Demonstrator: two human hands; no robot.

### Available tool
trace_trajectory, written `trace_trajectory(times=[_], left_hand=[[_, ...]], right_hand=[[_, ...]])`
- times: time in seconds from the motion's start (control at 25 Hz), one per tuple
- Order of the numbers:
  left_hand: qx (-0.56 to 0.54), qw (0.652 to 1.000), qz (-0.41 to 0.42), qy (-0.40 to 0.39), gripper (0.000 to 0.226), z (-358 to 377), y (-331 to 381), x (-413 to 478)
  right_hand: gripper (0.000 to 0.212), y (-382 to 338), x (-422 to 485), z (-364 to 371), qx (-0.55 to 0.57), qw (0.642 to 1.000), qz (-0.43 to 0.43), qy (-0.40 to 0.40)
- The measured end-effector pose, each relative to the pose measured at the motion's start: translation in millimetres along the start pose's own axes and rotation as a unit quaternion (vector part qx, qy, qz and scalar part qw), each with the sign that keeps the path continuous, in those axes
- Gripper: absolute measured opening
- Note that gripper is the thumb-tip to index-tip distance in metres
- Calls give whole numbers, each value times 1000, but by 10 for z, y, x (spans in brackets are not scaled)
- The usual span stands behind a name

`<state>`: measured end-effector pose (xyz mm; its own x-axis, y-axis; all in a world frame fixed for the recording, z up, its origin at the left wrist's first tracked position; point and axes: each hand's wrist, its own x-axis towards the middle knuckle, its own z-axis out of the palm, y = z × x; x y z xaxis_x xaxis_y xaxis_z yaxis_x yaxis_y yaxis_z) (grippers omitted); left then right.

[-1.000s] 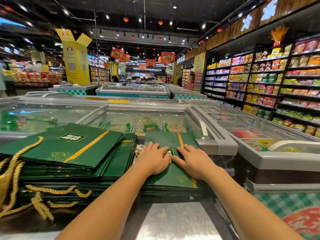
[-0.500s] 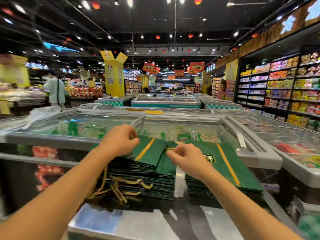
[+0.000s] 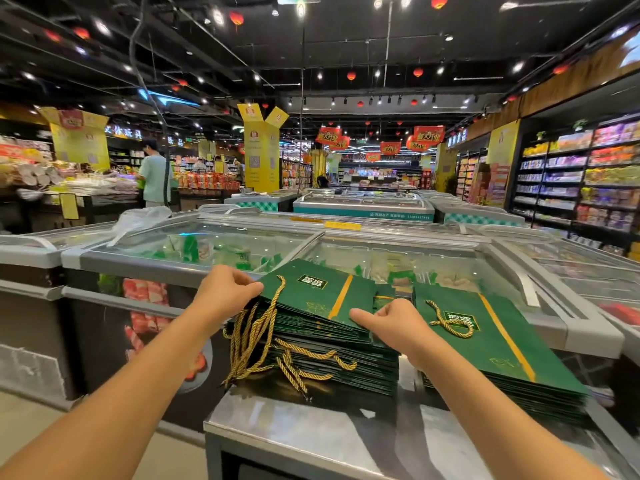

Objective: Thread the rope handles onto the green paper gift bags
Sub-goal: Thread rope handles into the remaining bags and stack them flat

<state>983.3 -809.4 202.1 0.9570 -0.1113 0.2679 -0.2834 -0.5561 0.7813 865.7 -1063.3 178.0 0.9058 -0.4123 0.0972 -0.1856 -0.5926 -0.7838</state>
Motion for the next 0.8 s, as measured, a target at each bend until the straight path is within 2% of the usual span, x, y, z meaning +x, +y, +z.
trace_trajectory(times=[0.08, 0.2, 0.36, 0.52, 0.6, 0.8], left_hand=[[-48, 999, 2, 13, 20, -12, 52, -47], [-124, 992, 9, 13, 25, -83, 165, -138], [-277, 959, -24, -48, 27, -177, 328, -383], [-353, 929, -41, -100, 15, -117, 473, -663], [-359, 924, -41, -123, 13, -16, 547, -807], [-289, 934, -2, -208, 21, 465, 680, -1154]], right_hand=[[66, -14, -36, -16, 34, 999, 0, 4], [48, -14, -65, -70, 115, 993, -3, 36], [23, -21, -186, -224, 239, 970, 2, 52], [15, 55, -493, -523, 286, 955, -10, 85], [13, 182, -702, -700, 294, 951, -19, 92], [29, 759, -1229, -1049, 277, 951, 17, 137]])
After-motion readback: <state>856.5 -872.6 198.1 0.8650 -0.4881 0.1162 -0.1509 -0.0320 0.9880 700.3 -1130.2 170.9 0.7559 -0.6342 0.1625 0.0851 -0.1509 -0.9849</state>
